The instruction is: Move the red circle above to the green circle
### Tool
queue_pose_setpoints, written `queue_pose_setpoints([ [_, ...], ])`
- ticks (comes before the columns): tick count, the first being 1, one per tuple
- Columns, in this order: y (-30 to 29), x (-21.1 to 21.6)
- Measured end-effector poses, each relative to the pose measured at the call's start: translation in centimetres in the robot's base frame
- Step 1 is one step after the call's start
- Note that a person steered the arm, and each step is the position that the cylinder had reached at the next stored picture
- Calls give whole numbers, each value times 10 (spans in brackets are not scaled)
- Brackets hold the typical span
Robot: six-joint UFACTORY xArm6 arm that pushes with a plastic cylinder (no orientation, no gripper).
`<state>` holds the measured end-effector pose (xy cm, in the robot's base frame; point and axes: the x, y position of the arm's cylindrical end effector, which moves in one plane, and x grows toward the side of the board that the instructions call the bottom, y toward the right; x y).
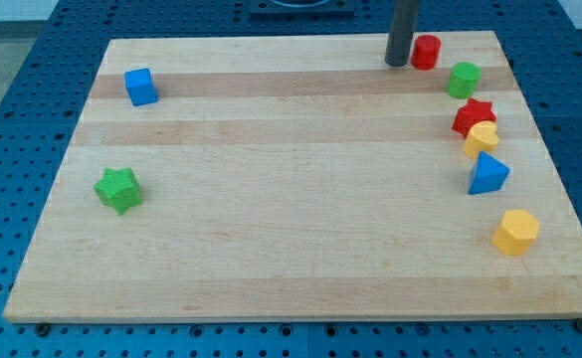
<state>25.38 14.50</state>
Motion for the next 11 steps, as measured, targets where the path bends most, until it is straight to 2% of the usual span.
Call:
queue_pose_setpoints([
  [1, 1, 0],
  [3, -32, -2],
  [11, 32, -14],
])
